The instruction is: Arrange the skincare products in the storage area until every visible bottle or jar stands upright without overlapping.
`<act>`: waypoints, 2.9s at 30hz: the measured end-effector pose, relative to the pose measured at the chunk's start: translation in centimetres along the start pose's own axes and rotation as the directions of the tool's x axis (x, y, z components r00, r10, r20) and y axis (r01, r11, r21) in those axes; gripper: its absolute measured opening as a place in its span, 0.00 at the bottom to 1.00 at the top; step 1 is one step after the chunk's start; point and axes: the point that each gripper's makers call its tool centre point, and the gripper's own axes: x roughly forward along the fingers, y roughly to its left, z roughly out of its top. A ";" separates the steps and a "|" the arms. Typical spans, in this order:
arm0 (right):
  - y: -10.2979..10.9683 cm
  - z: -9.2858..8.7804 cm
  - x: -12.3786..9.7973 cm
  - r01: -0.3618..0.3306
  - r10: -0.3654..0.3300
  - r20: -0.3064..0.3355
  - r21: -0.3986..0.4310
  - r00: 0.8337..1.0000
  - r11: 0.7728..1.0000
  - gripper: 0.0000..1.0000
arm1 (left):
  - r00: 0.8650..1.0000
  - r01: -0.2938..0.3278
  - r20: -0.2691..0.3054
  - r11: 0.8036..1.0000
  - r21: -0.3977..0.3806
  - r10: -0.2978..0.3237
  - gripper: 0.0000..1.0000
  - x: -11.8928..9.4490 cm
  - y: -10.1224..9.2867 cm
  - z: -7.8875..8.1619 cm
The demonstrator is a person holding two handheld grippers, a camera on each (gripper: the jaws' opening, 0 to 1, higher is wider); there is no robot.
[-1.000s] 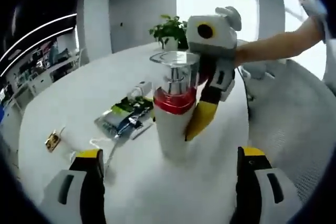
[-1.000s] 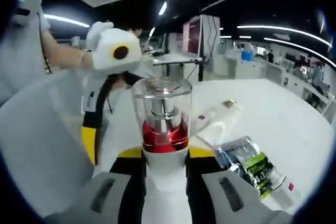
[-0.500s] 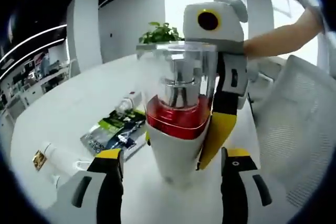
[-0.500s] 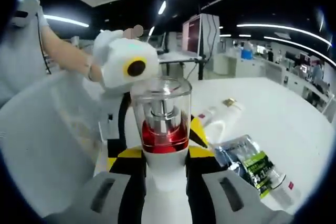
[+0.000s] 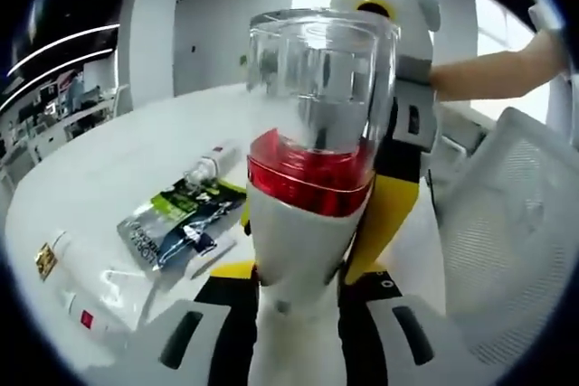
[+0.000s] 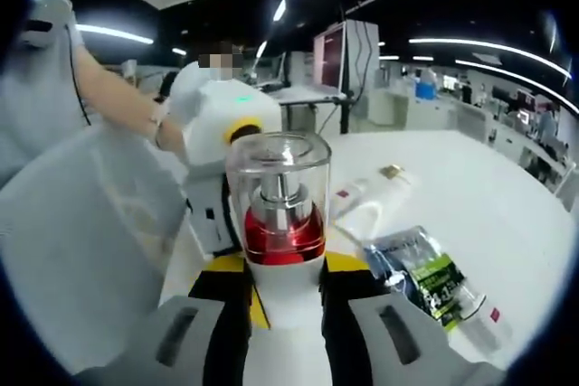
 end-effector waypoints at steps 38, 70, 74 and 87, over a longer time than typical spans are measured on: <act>-2.5 4.5 -3.5 0.554 -0.564 -0.014 0.208 0.826 0.806 0.32 | 1.000 -0.024 0.011 0.999 -0.039 0.024 0.28 1.1 -0.3 0.6; -5.6 3.1 -7.3 0.527 -0.539 0.038 0.165 0.842 0.834 0.31 | 0.996 -0.052 0.068 0.995 -0.087 0.058 0.29 0.1 0.6 2.1; -6.1 2.9 -7.7 0.513 -0.525 0.044 0.154 0.850 0.844 0.31 | 0.996 -0.055 0.068 0.994 -0.091 0.061 0.29 -0.1 0.9 2.0; -8.1 2.3 -8.9 0.505 -0.518 0.058 0.157 0.853 0.849 0.31 | 0.997 -0.042 0.061 0.990 -0.137 0.051 0.29 0.1 1.0 1.9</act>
